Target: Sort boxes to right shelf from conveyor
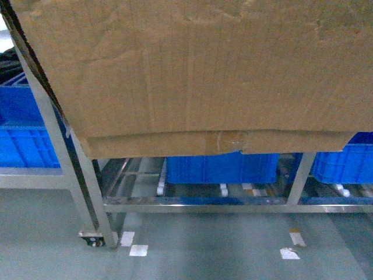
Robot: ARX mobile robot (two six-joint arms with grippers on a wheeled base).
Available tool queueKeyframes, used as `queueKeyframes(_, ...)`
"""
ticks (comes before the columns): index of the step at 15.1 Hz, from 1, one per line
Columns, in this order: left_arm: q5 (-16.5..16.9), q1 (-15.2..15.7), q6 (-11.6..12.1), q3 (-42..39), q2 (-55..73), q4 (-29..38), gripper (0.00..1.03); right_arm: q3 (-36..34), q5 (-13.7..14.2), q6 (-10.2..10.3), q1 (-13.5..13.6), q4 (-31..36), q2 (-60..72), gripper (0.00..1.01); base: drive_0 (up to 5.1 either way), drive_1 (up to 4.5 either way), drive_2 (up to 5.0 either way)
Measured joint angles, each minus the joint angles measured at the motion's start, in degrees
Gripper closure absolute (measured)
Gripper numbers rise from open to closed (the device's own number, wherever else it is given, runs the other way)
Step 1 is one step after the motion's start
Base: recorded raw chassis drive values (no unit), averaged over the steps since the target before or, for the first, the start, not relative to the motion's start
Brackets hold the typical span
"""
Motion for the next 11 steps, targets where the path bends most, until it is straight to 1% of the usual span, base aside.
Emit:
queueKeyframes(4,0.0,0.0,0.0,0.0,0.0,-0.1,1.01,0.0,0.0,0.0,0.0,-0.2,0.0,0.99,0.0,0.00,0.0)
queueKeyframes(11,0.1,0.0,0.0,0.0,-0.2,0.0,1.01,0.0,0.0,0.0,0.1,-0.2,-0.1,0.99,0.0,4.26,-4.2)
